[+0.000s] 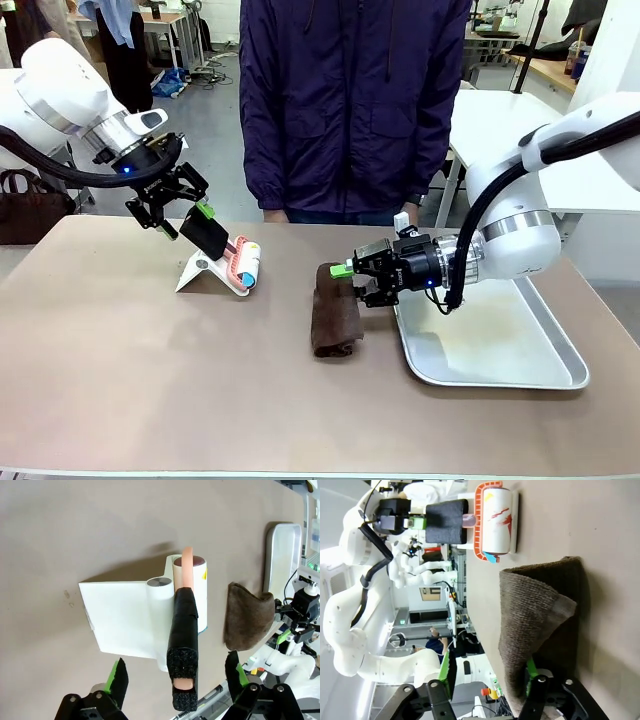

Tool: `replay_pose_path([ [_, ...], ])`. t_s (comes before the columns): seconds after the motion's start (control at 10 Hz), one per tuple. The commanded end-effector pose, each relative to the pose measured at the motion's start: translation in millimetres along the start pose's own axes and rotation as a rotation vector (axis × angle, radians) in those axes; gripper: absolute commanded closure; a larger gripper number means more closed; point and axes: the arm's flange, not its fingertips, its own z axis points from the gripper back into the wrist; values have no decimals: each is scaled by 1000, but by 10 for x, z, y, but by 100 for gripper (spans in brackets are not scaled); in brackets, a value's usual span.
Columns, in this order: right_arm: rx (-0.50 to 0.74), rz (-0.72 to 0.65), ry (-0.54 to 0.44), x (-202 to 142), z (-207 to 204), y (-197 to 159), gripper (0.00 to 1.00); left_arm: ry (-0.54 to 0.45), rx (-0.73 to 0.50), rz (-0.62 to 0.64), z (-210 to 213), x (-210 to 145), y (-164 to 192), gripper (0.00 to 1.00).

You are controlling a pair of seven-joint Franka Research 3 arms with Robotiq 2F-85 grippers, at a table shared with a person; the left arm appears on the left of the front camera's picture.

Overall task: Clean the surface of the table.
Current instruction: Return the Lint Roller and towel to their original positions.

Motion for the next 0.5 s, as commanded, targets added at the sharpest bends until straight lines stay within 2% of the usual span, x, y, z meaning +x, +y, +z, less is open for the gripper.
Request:
replay_pose_path([
  [0.0, -41, -21, -2, 50, 13, 59, 0, 5, 8, 7, 66, -28, -18, 0],
  [0.1, -69, -15, 12, 40, 34, 121, 0, 2, 8, 3, 93, -42, -19, 0],
  [0.2, -149, 15, 33, 45, 39, 283, 0, -9, 7, -5, 142, -74, -28, 0],
  [0.4, -370, 51, 88, 95, 7, 586, 0, -29, -1, -19, 234, -168, -35, 0],
])
